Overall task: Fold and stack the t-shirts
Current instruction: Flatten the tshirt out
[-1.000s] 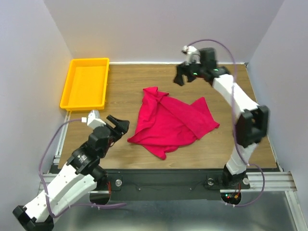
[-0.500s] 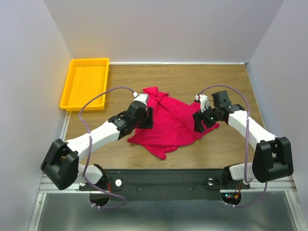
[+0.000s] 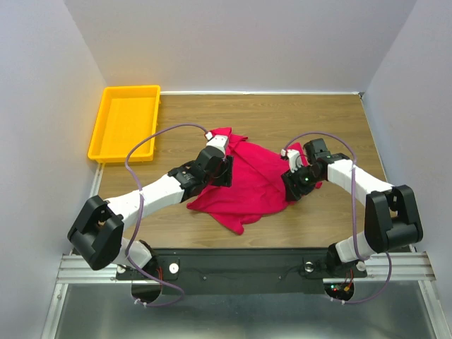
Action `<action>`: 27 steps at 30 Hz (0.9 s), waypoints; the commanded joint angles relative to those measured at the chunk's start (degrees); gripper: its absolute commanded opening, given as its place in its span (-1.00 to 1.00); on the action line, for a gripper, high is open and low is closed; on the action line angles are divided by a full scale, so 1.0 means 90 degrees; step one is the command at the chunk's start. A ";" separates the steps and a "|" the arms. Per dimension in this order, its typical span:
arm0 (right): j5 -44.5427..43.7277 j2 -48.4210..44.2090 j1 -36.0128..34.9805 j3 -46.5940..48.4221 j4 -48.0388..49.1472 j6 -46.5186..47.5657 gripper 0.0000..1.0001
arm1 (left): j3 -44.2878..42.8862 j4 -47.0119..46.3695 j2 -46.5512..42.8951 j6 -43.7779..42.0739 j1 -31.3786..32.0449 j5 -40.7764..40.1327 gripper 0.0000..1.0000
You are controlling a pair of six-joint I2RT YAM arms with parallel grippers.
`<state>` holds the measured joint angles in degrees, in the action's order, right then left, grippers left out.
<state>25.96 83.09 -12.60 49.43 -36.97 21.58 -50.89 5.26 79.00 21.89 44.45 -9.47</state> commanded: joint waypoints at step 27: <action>-0.1057 -0.0315 -0.0475 0.0952 -0.0472 0.0218 -0.95 | 0.0323 -0.0526 -0.0429 -0.0517 0.0023 0.0437 0.39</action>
<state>17.76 85.36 -16.60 53.84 -40.42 21.56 -45.87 2.24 75.18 21.65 44.56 -7.31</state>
